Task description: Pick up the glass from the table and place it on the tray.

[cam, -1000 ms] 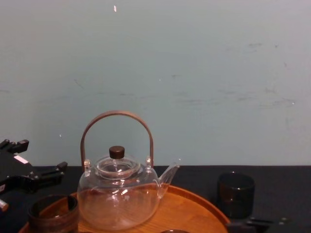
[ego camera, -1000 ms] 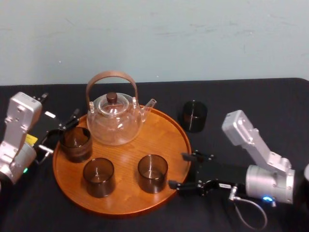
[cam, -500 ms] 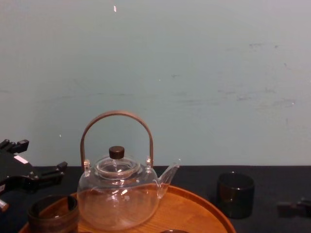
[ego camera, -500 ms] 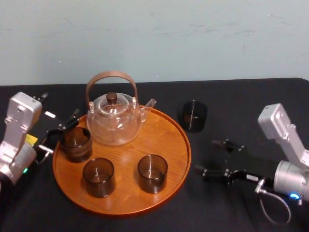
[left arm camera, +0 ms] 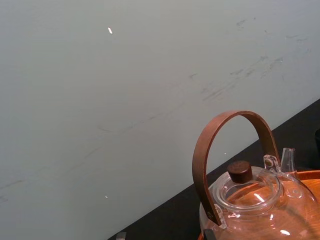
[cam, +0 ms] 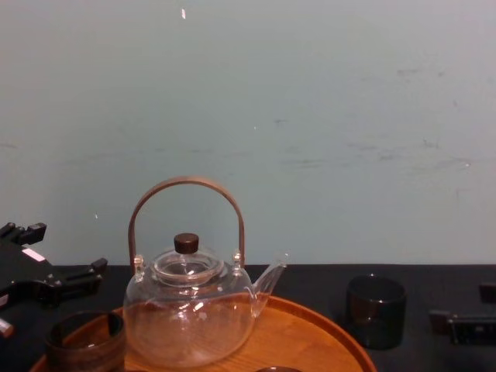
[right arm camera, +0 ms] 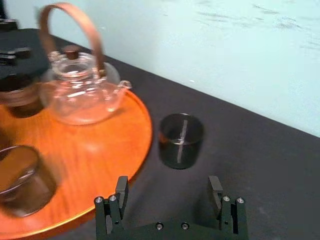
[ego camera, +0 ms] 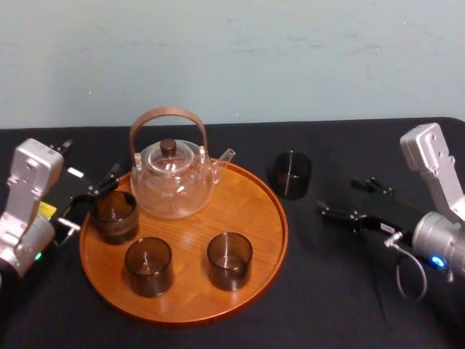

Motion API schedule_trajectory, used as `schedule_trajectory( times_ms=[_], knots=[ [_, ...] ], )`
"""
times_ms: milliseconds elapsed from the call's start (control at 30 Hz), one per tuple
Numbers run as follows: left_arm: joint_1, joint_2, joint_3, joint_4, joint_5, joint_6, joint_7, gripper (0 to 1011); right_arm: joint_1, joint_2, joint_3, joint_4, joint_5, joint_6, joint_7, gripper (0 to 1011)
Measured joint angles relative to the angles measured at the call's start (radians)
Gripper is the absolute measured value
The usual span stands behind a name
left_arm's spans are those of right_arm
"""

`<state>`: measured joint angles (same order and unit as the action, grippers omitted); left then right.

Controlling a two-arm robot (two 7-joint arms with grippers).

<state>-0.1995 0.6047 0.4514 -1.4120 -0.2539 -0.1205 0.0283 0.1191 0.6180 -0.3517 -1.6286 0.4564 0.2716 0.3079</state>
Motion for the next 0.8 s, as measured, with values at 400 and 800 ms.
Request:
schedule_trajectory(
  times_ms=[400, 800],
  knots=[
    [0.0, 0.0, 0.0, 0.0, 0.0, 0.0, 0.0, 1001, 0.086, -0.083, -0.003, 0.093, -0.048, 0.084, -0.052, 1002],
    [0.0, 0.0, 0.0, 0.0, 0.0, 0.0, 0.0, 1001, 0.181, -0.149, -0.035, 0.194, -0.113, 0.095, -0.049, 1002]
  ],
)
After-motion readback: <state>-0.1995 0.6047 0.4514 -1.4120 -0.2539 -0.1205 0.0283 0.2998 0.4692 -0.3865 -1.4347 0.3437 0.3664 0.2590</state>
